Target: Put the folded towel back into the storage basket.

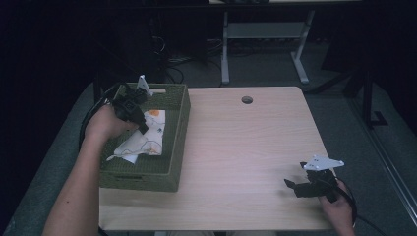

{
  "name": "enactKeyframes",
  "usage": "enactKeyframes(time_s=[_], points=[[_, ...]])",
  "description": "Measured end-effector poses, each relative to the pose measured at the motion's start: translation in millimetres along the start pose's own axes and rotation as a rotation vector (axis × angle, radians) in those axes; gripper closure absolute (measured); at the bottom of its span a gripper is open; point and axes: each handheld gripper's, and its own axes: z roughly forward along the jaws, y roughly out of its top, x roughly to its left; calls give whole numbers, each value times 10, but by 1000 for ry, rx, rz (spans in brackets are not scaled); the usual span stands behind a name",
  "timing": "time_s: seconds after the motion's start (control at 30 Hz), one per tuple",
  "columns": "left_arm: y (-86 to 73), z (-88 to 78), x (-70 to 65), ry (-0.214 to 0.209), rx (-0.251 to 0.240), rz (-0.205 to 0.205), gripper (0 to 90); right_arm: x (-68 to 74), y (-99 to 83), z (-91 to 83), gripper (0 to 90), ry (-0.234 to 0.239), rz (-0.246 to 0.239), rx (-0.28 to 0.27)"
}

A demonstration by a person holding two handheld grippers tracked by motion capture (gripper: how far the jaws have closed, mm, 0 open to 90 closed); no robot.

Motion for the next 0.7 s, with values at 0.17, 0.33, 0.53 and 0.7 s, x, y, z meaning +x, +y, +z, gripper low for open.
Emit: enactKeyframes(time_s=[0.17,0.33,0.53,0.7], points=[[23,43,31,0,5,19,801,0,-1,3,138,-2,0,4],[29,131,61,-4,7,30,801,-5,-2,0,138,-3,4,0],[34,208,88,-6,15,41,801,-4,-5,4,138,-3,1,4],[56,214,99,-3,-3,60,805,-4,-5,2,138,-3,3,3]])
